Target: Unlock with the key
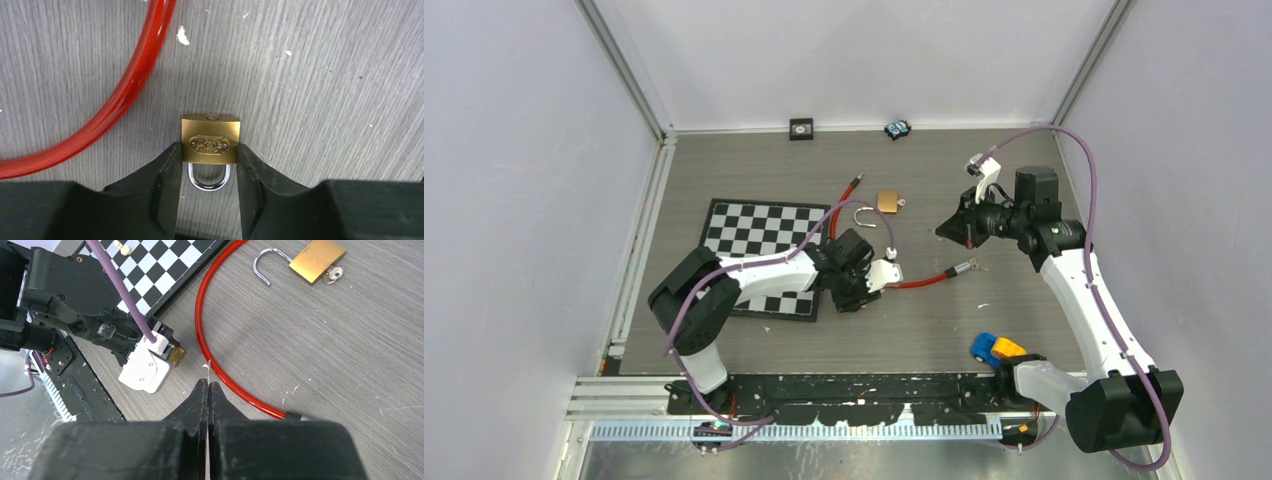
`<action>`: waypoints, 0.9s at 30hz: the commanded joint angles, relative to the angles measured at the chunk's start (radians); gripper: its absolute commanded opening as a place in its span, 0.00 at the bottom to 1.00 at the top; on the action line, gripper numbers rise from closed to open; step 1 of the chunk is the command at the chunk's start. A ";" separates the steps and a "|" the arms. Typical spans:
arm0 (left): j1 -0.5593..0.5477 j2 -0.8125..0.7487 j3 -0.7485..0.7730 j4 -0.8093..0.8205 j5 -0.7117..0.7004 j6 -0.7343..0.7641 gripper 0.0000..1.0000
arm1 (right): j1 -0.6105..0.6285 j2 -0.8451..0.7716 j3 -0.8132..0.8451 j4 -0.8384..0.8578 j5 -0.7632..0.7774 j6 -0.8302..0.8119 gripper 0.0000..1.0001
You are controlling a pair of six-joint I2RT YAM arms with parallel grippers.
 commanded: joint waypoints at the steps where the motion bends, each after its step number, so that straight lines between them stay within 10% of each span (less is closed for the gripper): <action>1: -0.002 -0.066 -0.050 0.049 0.050 0.055 0.17 | -0.004 -0.013 -0.013 0.051 -0.034 0.047 0.01; 15: 0.149 -0.399 -0.204 0.240 0.521 0.283 0.00 | 0.005 -0.025 -0.027 0.117 -0.186 0.162 0.01; 27: 0.317 -0.536 -0.159 -0.075 1.057 0.657 0.00 | 0.332 0.061 0.185 -0.199 -0.126 -0.117 0.01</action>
